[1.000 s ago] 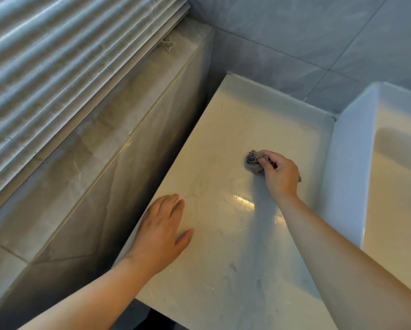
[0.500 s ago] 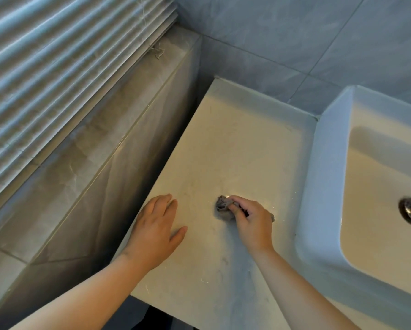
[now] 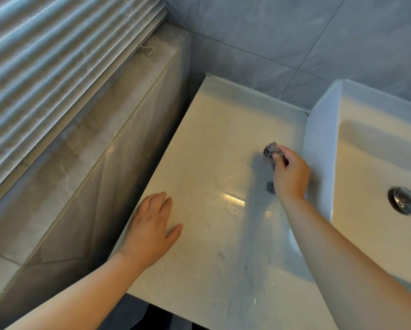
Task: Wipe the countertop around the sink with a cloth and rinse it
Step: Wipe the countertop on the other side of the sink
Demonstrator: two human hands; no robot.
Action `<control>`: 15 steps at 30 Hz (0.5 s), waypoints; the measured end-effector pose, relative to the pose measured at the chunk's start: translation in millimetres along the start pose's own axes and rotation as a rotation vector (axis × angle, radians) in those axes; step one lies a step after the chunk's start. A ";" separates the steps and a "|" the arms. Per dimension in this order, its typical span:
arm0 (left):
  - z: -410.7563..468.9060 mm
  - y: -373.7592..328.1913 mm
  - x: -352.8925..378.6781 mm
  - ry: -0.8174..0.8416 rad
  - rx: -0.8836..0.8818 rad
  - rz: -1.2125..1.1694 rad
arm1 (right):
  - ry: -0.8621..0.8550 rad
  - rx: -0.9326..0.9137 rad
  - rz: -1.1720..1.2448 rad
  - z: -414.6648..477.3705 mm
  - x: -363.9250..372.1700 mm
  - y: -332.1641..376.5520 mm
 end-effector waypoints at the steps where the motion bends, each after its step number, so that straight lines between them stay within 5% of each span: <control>1: 0.3 0.2 0.2 -0.003 0.000 0.003 | 0.059 0.016 -0.095 4.4 10.5 -8.1; 4: 1.5 1.5 3.2 0.008 -0.001 -0.002 | 0.164 -0.008 -0.375 -4.6 41.1 -25.6; 15: 2.4 2.9 6.4 0.028 -0.002 0.026 | 0.101 -0.165 -0.431 -88.4 43.7 -1.1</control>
Point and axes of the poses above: each hand's wrist, its own z-axis towards the middle knuckle, its own x-axis out of the palm, y = z × x, the point moved 10 cm from there along z, towards the middle knuckle, and after that the axes turned 14 degrees about y, right-handed, at the moved point
